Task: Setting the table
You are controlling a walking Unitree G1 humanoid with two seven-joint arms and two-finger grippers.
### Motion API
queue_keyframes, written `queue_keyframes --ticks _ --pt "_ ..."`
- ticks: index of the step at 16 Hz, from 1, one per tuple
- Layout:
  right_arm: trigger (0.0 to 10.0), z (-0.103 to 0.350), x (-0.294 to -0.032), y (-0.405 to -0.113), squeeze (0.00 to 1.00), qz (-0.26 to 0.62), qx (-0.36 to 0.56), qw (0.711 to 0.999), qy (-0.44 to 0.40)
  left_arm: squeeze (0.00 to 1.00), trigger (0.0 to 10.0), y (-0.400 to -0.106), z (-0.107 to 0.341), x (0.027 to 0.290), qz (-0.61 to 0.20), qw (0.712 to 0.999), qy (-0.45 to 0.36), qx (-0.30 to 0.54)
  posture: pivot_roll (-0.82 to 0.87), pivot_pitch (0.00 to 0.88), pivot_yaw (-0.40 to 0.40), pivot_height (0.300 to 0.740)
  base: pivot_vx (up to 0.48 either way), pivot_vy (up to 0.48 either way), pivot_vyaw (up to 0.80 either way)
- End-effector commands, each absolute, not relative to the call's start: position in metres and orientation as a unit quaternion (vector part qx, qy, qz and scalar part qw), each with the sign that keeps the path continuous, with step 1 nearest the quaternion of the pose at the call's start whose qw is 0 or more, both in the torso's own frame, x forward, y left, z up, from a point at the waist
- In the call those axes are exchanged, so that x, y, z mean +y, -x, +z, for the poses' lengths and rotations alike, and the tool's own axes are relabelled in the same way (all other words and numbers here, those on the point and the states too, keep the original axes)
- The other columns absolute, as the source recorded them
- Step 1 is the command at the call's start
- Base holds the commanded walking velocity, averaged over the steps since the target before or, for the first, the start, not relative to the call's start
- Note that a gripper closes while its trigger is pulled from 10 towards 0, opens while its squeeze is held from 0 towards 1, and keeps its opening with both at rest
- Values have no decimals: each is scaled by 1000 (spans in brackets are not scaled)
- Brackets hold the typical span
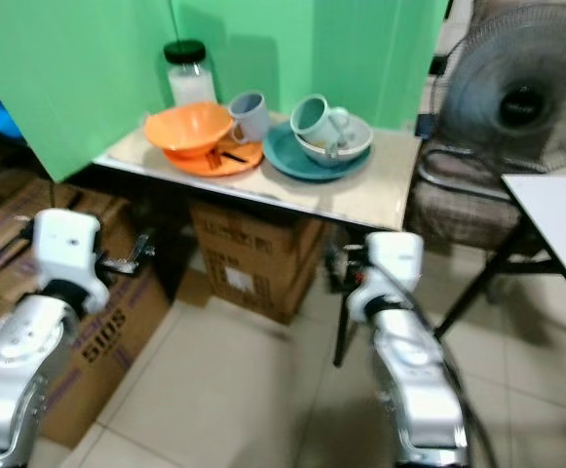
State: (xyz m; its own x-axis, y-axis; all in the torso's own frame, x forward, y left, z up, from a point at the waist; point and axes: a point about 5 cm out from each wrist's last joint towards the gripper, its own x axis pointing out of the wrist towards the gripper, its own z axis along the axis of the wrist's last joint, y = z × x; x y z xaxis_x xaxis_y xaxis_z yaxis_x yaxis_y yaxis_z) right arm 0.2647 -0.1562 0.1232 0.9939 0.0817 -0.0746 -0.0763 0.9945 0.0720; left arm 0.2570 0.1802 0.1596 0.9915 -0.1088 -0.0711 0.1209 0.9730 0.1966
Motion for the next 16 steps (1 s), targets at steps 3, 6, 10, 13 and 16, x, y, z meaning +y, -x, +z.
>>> queue_keyframes --ticks 3,6,10,13,16 --pt "10000 130 -149 -265 0 47 27 998 -41 82 10000 -259 166 187 -45 994 -93 26 -3 35 61 740 291 0 0" --pt "10000 130 -151 -265 0 42 28 998 -42 82 10000 -260 165 186 -47 994 -91 27 -6 37 68 740 292 0 0" --pt "10000 132 -151 -266 0 40 27 997 -52 82 10000 -262 167 184 -49 994 -91 27 -5 39 67 740 290 0 0" --pt "10000 136 -151 -268 0 41 20 997 -55 78 10000 -262 169 184 -50 994 -98 23 -6 44 62 740 289 0 -415" --pt "10000 139 -150 -269 0 44 16 998 -53 78 10000 -262 171 183 -54 993 -105 21 -5 48 59 740 287 0 0"
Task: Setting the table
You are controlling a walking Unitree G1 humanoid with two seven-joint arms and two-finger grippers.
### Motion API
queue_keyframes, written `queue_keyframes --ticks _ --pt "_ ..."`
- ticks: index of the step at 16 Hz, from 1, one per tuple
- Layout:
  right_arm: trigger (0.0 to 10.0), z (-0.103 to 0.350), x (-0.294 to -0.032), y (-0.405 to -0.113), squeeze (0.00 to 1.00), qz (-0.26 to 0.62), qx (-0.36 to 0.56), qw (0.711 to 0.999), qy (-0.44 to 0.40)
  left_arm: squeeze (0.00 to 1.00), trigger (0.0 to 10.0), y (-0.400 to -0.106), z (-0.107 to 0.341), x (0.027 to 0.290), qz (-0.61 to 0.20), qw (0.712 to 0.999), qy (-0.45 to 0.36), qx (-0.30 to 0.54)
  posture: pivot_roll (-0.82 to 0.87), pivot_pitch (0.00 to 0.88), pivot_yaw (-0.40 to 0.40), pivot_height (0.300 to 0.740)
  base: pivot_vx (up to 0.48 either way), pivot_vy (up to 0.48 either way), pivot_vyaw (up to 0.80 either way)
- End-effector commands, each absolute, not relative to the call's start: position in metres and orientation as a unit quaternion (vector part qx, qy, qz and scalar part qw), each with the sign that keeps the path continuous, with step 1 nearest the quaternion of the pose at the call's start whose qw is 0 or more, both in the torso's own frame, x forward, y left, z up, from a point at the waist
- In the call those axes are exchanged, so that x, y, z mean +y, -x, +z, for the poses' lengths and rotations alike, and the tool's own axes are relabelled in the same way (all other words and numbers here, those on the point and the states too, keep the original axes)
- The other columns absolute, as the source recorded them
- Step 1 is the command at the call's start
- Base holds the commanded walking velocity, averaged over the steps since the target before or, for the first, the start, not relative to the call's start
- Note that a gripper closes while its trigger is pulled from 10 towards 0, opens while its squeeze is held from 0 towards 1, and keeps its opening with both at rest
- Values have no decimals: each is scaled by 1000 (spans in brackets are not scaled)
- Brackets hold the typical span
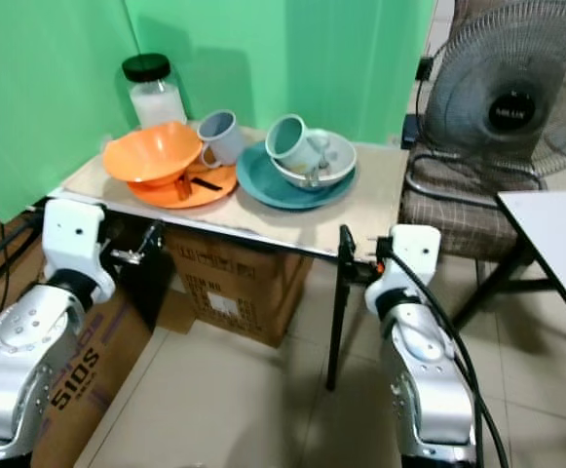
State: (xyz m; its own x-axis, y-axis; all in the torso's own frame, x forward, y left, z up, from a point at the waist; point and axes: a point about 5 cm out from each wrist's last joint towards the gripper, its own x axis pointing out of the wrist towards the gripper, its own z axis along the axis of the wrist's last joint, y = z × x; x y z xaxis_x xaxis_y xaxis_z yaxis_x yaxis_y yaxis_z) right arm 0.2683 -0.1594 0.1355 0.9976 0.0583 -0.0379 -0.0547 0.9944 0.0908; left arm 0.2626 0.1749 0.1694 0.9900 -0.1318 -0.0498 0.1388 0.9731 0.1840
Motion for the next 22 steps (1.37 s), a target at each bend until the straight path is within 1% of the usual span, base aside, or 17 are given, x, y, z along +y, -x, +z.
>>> queue_keyframes --ticks 1,9,21,22 --pt "10000 142 -150 -270 0 47 12 997 -53 82 10000 -262 171 182 -56 992 -107 22 -4 52 59 740 281 0 0" --pt "10000 153 -148 -277 0 73 -5 996 -42 86 10000 -261 171 179 -64 992 -109 27 0 60 56 740 279 0 0" --pt "10000 159 -150 -281 0 71 -18 996 -50 82 10000 -264 175 175 -78 990 -115 22 0 51 74 740 271 0 0" --pt "10000 157 -149 -281 0 72 -13 996 -53 82 10000 -265 176 175 -79 990 -114 21 1 52 75 740 270 0 -619"
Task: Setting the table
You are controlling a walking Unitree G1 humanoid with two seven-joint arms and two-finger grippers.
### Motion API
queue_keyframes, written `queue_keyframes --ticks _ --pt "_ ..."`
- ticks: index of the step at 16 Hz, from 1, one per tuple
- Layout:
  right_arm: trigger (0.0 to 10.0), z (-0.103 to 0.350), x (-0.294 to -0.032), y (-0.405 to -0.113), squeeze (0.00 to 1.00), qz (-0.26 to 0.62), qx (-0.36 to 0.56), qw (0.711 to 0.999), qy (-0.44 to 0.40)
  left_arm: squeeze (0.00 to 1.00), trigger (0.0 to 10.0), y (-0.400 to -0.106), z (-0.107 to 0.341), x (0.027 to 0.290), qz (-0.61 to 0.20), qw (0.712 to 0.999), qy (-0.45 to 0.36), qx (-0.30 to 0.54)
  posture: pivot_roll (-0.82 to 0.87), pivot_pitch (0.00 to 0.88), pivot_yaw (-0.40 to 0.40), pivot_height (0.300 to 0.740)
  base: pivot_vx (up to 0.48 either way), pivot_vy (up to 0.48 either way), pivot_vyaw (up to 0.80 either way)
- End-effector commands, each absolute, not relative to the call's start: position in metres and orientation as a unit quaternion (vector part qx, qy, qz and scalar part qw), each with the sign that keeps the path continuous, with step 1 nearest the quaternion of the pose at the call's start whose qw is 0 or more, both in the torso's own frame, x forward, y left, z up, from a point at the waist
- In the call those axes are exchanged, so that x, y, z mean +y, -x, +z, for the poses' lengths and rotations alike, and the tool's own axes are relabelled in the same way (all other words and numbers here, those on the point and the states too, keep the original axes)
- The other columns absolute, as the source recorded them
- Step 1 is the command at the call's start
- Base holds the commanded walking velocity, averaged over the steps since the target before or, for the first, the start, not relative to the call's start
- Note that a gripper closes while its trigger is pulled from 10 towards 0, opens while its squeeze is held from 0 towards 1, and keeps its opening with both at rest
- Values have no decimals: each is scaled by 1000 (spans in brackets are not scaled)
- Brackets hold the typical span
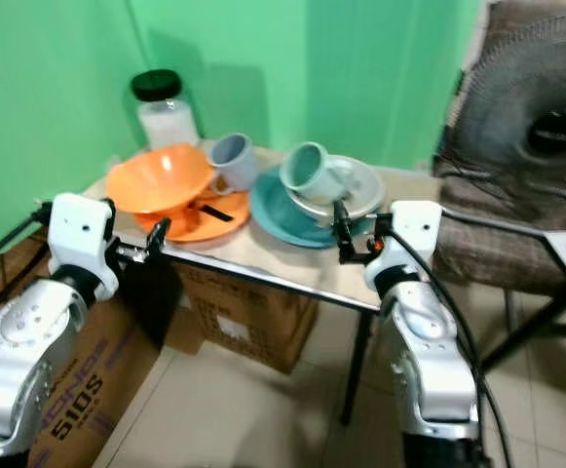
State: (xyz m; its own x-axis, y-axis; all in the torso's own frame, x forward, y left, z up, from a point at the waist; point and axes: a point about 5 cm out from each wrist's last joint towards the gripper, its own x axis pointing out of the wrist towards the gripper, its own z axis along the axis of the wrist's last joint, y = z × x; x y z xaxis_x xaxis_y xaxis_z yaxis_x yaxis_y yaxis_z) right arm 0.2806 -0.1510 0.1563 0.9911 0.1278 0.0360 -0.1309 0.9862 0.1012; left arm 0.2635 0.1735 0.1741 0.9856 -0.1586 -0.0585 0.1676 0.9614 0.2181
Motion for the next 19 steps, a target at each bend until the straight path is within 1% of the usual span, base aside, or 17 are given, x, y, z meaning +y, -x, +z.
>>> queue_keyframes --ticks 1,3,11,18,19 --pt "10000 157 -149 -281 0 73 -12 996 -53 82 10000 -265 176 175 -79 990 -114 20 2 52 75 740 270 0 -619" --pt "10000 157 -147 -281 0 74 -11 996 -53 82 10000 -265 177 174 -81 990 -114 20 2 52 75 740 270 0 -538" --pt "10000 156 -145 -277 0 74 -11 996 -49 82 10000 -265 175 173 -89 989 -113 23 -9 41 82 740 269 0 0" --pt "10000 154 -142 -278 0 81 -9 995 -53 86 10000 -264 175 174 -87 990 -113 22 -1 29 72 740 269 0 0" --pt "10000 154 -142 -279 0 83 -5 995 -55 90 10000 -264 175 174 -86 990 -113 21 1 28 71 740 270 0 -800"
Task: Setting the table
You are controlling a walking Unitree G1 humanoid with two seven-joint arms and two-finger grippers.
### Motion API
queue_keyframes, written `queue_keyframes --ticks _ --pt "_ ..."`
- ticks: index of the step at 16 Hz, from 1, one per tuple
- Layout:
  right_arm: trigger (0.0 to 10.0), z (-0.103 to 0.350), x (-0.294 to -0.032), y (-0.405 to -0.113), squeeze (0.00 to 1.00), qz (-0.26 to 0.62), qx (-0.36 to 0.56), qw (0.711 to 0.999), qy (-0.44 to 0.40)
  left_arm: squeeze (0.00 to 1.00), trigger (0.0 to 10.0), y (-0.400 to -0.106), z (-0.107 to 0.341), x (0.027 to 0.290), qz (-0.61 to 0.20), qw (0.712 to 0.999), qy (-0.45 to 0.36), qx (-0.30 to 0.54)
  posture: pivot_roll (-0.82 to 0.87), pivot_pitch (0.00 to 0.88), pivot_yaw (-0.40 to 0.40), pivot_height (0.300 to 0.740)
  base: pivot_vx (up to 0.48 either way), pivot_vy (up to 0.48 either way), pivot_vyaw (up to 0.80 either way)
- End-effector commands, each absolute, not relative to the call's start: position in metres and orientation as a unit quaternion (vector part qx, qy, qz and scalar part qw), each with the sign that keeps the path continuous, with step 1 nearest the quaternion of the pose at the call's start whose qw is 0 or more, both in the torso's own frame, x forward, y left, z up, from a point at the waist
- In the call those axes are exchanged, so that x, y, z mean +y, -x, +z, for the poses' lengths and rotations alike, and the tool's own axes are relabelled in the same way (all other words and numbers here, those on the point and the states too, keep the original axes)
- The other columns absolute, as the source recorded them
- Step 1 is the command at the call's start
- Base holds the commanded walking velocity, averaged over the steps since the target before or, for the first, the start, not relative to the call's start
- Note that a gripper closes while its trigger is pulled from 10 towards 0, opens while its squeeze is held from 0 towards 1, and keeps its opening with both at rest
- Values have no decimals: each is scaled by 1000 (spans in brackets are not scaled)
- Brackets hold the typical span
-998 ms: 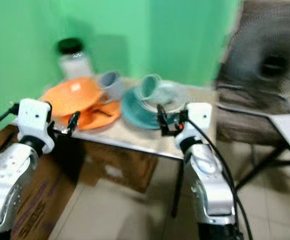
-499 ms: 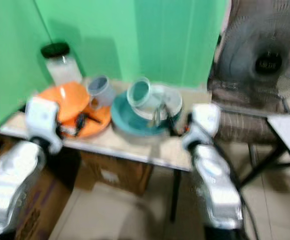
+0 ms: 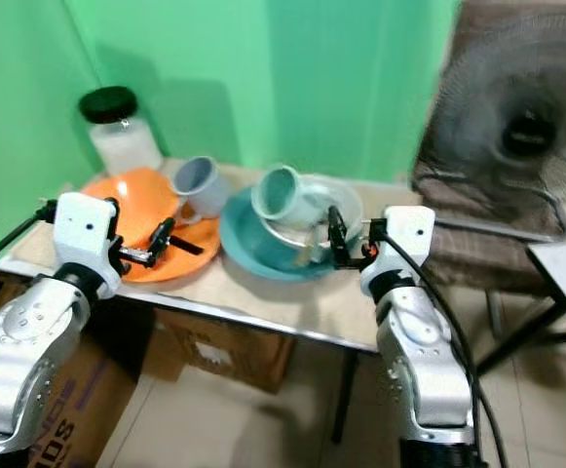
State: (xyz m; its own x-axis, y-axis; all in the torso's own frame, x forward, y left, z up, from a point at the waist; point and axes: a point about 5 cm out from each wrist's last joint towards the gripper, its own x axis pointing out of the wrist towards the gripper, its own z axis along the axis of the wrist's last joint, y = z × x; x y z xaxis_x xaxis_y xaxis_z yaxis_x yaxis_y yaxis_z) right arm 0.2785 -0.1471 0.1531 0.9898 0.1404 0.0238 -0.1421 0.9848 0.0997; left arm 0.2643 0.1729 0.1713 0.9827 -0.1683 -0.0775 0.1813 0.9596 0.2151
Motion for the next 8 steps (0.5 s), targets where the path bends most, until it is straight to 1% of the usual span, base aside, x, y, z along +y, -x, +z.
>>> queue_keyframes --ticks 1,2,8 --pt "10000 153 -141 -279 0 84 -3 995 -56 90 10000 -264 175 175 -85 990 -113 21 2 28 71 740 266 0 -800" --pt "10000 153 -141 -279 0 83 -4 995 -55 86 10000 -264 176 175 -85 990 -113 20 2 26 71 740 270 0 -800" --pt "10000 153 -143 -279 0 74 -7 996 -54 75 10000 -268 178 175 -84 991 -98 18 -2 30 84 740 268 0 0"
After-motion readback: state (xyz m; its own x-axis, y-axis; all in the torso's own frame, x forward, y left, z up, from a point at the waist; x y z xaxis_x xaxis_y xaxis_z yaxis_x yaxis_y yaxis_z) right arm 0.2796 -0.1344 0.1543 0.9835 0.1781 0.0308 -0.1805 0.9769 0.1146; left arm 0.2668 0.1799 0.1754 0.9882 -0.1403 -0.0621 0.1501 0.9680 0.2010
